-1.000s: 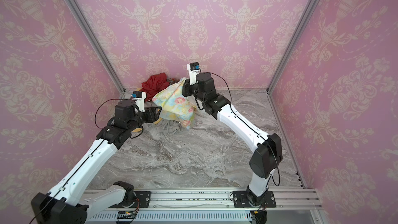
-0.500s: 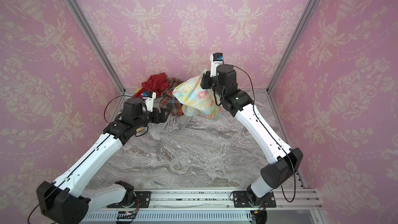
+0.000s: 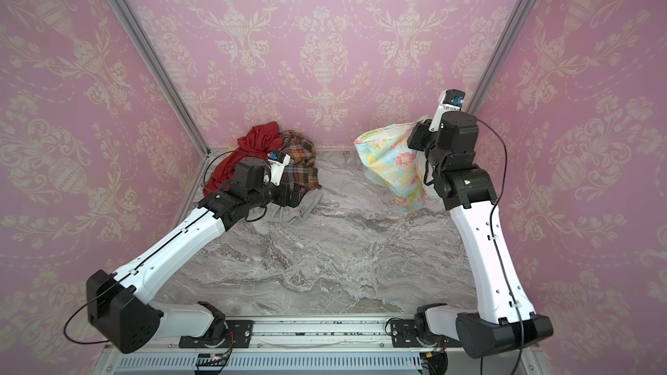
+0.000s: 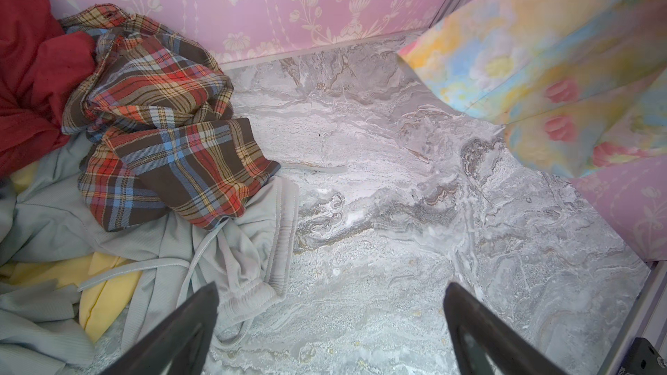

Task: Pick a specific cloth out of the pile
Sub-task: 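Lower the floral cloth onto the floor away from the pile with the right gripper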

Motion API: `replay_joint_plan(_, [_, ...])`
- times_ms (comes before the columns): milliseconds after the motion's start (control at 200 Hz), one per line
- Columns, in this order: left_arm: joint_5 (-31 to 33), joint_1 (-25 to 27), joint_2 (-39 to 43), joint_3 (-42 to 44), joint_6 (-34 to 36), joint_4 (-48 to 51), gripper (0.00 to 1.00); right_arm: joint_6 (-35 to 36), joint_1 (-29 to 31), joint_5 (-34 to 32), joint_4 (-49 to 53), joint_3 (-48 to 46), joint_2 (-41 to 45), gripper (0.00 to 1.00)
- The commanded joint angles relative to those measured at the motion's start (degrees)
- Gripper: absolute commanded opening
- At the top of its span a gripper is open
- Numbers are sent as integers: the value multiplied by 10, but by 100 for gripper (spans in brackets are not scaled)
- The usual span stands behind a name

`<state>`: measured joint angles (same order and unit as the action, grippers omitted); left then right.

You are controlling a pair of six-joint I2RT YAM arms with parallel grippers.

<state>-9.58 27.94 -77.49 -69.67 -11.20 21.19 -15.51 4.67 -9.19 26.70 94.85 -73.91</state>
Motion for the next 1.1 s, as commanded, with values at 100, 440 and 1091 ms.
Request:
replay_joint_plan(100, [-12,2,0,7,19,-7,99,-8,-64,11,3,-16,-32,0])
replay_joint_plan(440, [-11,3,0,23,22,-16,99,-3,-101,-20,-75,-56,-128,0])
replay_joint_plan(1091, [-7,3,-8,35,13,-30,99,-47,-149,-21,-76,-217,-223,0])
